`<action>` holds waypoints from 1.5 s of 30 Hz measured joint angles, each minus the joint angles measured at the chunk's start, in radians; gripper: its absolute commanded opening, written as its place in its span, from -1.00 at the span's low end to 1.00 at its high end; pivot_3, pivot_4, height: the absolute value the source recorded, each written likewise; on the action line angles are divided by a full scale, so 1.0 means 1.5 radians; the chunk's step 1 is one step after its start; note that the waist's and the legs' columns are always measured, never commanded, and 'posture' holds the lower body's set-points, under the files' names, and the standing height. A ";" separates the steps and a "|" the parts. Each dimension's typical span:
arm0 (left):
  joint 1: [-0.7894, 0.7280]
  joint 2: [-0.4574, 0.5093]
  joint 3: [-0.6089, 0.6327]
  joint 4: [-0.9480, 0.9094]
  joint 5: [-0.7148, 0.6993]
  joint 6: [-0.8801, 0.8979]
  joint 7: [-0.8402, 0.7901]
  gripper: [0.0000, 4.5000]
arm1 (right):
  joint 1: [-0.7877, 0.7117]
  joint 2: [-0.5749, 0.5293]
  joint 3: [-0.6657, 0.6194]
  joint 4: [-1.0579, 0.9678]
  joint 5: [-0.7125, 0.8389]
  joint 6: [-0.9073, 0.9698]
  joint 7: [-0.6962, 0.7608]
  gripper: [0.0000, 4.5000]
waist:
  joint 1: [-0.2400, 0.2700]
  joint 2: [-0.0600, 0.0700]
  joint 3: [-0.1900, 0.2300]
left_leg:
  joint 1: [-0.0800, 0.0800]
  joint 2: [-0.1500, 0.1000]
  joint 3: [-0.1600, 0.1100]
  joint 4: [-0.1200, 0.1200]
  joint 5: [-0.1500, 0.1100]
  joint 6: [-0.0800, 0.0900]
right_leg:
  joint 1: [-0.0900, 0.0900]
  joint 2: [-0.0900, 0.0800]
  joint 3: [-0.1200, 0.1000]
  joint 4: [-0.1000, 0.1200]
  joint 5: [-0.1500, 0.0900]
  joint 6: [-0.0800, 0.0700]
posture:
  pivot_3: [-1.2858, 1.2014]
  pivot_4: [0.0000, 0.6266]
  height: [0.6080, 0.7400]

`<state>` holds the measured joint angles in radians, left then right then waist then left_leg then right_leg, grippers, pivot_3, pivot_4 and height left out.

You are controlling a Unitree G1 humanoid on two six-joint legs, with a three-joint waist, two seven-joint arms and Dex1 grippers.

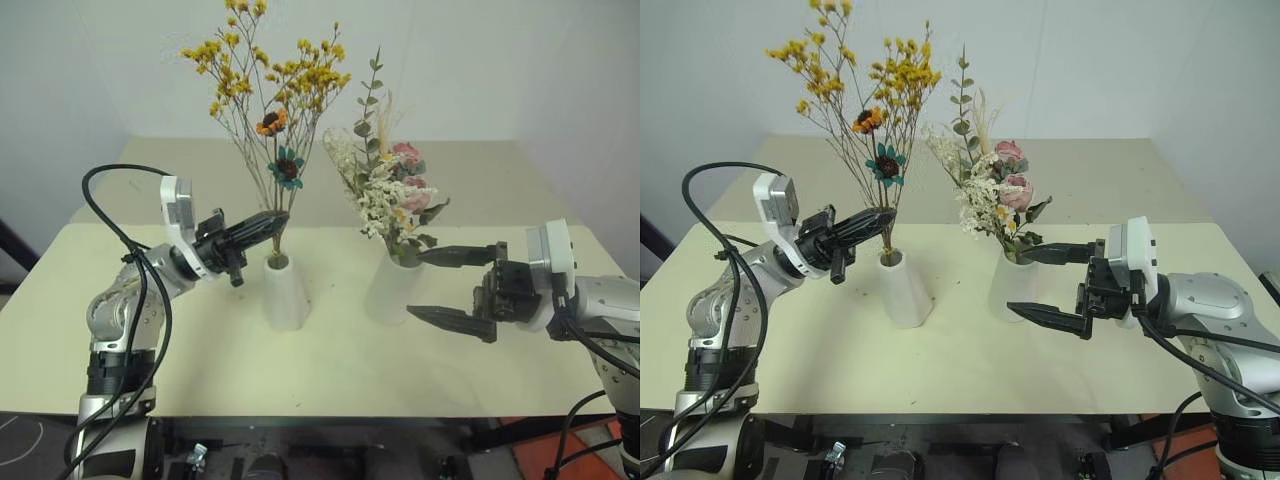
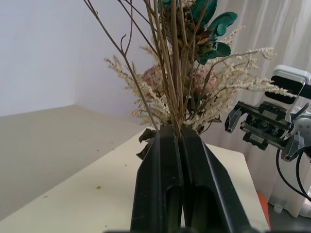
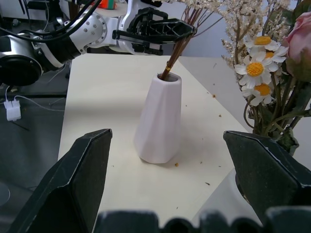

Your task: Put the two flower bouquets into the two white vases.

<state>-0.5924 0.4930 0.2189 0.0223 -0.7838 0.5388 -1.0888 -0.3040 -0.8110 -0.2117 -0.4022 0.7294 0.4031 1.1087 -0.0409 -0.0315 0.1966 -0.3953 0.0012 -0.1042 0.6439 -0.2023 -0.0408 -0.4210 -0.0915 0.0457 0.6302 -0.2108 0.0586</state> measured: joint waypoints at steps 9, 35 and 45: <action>0.011 0.000 -0.001 0.000 0.010 0.000 0.004 -0.98 | 0.002 0.000 0.000 0.000 0.000 0.000 -0.001 0.94 | 0.000 0.000 0.000 | 0.000 0.000 0.000 0.000 0.000 0.000 | 0.000 0.000 0.000 0.000 0.000 0.000 | 0.03 -0.52 1.00; 0.158 0.128 0.026 -0.098 -0.015 0.076 -0.019 0.88 | 0.008 0.004 -0.002 -0.002 0.000 0.000 -0.002 0.94 | -0.004 0.000 0.000 | 0.000 0.000 0.000 0.000 0.000 0.000 | 0.000 0.000 0.000 0.000 0.000 0.000 | 0.03 -0.52 1.00; 0.225 0.239 0.126 -0.129 -0.045 0.093 -0.037 0.88 | 0.006 -0.009 -0.009 0.032 -0.013 -0.006 0.008 0.94 | 0.004 0.000 0.000 | 0.000 0.000 0.000 0.000 0.000 0.000 | 0.000 0.000 0.000 0.000 0.000 0.000 | 0.03 -0.52 1.00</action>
<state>-0.2543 0.8522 0.4079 -0.1712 -0.8514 0.6777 -1.1446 -0.2948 -0.8239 -0.2250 -0.3546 0.7097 0.3934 1.1205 -0.0354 -0.0314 0.1967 -0.3949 0.0019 -0.1041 0.6432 -0.2024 -0.0408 -0.4213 -0.0913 0.0455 0.6297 -0.2113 0.0584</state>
